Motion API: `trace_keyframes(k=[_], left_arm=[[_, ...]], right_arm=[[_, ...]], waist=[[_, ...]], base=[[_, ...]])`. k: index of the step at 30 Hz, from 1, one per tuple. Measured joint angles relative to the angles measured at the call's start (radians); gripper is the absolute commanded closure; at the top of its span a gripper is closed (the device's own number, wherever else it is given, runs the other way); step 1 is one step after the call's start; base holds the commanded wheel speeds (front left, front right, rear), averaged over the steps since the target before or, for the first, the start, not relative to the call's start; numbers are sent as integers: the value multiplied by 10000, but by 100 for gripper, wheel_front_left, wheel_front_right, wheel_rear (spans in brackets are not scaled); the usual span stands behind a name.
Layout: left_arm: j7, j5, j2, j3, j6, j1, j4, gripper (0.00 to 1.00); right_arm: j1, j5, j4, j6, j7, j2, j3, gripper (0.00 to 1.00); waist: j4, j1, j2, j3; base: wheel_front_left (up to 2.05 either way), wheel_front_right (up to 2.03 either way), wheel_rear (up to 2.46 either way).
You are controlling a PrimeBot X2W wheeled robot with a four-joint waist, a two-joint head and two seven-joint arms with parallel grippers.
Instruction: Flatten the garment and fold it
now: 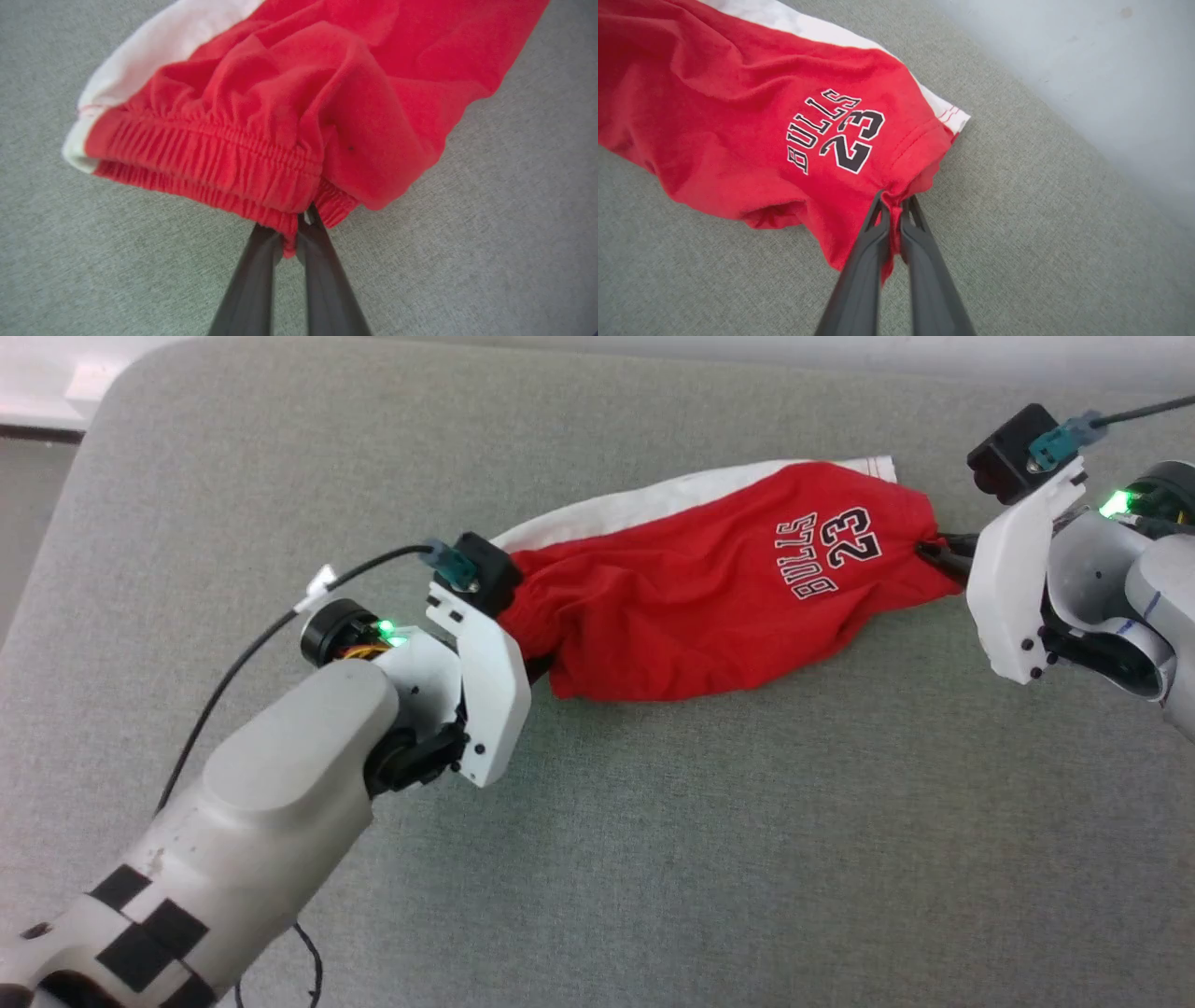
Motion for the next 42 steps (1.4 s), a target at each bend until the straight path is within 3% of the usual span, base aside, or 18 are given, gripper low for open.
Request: trace_keyframes(k=[11,20,26,31,32,33,34,35,37,42], left_arm=[[-1264,-874,1126,92,4,1371,-1365,100],[-1848,-984,1747,-226,500,3285,-2468,100],[-1877,-817,1860,-658,694,3877,-2489,100],[-1983,-752,1825,-821,706,4116,-2228,100],[-2029,-686,1812,-844,706,4116,-2180,40],[-2165,-591,1806,-853,736,4122,-2148,0],[-2303,-575,1802,-825,821,4159,-2146,0],[-2462,-485,1825,-821,903,4200,-2159,0],[-2940,-61,1941,-823,1124,4260,-2360,0],[-4065,765,2454,-545,2194,4387,-3452,0]], right_arm=[[1698,-121,-1958,2,-1392,-1492,2,100],[4359,-13,-3271,2,-2253,-2805,-59,100],[5810,-65,-3120,2,-2230,-2817,-150,100],[6590,-35,-2738,2,-2065,-2349,-462,100],[6615,-71,-2673,6,-2067,-2297,-552,100],[6659,-59,-2604,13,-2075,-2224,-725,66],[6707,-42,-2560,13,-2098,-2180,-869,25],[6752,-65,-2539,13,-2125,-2169,-1022,0],[6761,-263,-2614,13,-2084,-2251,-1310,0],[6730,-447,-3473,13,-2079,-2851,-2615,0]], waist=[[-258,-2,0,-1139],[-686,-4,1,-1838],[-980,-3,1,-1958],[-1077,-2,1,-1988],[-1083,-2,1,-2013],[-1092,-2,1,-2044],[-1103,-1,1,-2084],[-1114,-1,1,-2136],[-1137,-2,1,-2261],[-1170,-2,1,-2637]], base=[[0,0,0],[0,0,0],[0,0,0],[0,0,0],[0,0,0],[0,0,0],[0,0,0],[0,0,0],[0,0,0],[0,0,0]])
